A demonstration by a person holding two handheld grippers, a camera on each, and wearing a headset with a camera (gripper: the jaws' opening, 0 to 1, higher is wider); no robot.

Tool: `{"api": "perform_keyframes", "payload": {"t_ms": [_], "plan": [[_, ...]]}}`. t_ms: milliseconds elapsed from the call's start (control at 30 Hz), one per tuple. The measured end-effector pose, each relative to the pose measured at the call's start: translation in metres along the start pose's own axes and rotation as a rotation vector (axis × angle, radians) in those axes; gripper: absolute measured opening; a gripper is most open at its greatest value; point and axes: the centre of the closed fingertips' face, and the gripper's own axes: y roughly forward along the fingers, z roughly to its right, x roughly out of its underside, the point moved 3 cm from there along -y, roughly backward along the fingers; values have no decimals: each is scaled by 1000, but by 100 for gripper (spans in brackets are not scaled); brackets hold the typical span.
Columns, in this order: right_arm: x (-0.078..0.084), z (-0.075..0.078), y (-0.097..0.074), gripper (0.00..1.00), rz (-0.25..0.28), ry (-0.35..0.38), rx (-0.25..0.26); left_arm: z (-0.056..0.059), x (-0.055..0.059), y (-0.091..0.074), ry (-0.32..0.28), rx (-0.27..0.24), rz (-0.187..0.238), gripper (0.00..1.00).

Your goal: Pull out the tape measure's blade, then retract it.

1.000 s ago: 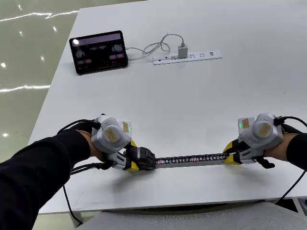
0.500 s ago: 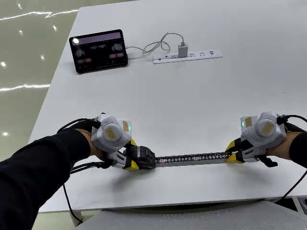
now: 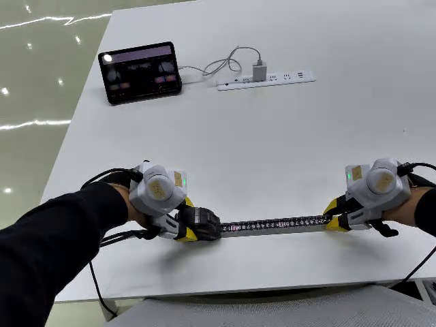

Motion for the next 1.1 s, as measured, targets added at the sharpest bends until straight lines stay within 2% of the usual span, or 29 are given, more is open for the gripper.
{"api": "perform_keyframes", "payload": {"t_ms": [1100], "plan": [[9,1,-7,9,-10,18,8,0,0,0,2,0,0,31]]}}
